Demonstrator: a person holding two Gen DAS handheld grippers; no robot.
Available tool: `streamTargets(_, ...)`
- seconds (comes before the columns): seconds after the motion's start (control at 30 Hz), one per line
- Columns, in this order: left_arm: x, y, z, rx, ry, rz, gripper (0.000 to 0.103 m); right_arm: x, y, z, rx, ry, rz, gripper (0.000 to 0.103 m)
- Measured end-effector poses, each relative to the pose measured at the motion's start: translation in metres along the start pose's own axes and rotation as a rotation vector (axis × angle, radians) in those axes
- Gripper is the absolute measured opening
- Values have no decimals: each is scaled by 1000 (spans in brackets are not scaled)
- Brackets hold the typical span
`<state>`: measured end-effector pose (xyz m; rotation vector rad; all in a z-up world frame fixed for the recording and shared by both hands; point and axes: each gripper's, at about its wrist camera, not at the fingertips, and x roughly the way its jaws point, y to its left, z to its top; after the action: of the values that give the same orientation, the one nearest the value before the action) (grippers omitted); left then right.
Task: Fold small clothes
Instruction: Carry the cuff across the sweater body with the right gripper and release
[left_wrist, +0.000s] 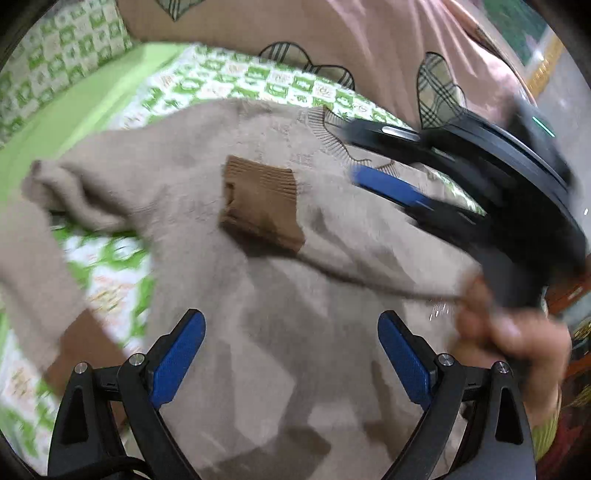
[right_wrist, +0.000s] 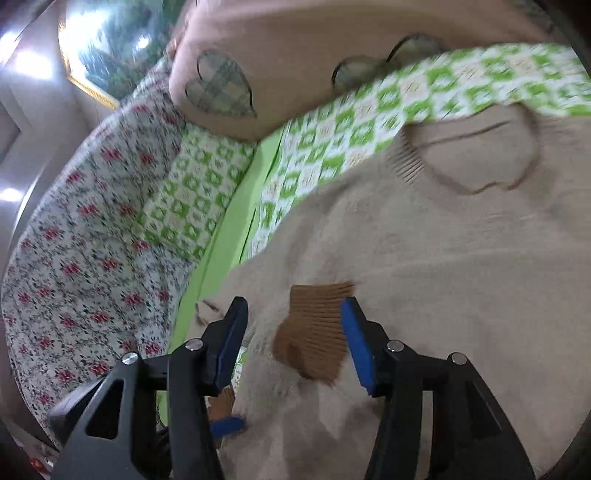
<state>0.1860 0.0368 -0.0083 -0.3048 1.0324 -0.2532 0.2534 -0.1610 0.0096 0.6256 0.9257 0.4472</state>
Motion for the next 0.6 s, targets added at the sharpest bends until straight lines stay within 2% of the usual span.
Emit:
streamTargets(0.13,39,5,26,-63,59,-48,95,-66,-13,-11,44,-106,-35,55)
streamTargets(0.23,57,8,42,-68,32,-27,92,-114,-24,-24,70,-172,-87,55)
streamTargets(0.3,65,12,52,-72,3,-4,80,-144,-36,-35,94,-215,-127,55)
streamTargets(0.33,67,12,57,-69,-12,7,61,-155,-41,-39,108,-233,-146,55)
streamTargets(0.37,68,12,60,-62,-18,12,27,-164,-46,-41,121,-247,-162,55)
streamTargets(0.4,69,12,62,-58,-13,3,8,-174,-52,-45,136,-268,-181,56)
streamTargets(0.43,70,12,67,-58,-10,-14,7,-184,-59,-49,154,-288,-202,56)
streamTargets(0.53,43,15,68,-56,-115,-25,7,-206,-76,-51,178,-330,-285,56)
streamTargets(0.6,33,23,66,-73,-155,-11,7,-217,-88,-48,181,-333,-378,56)
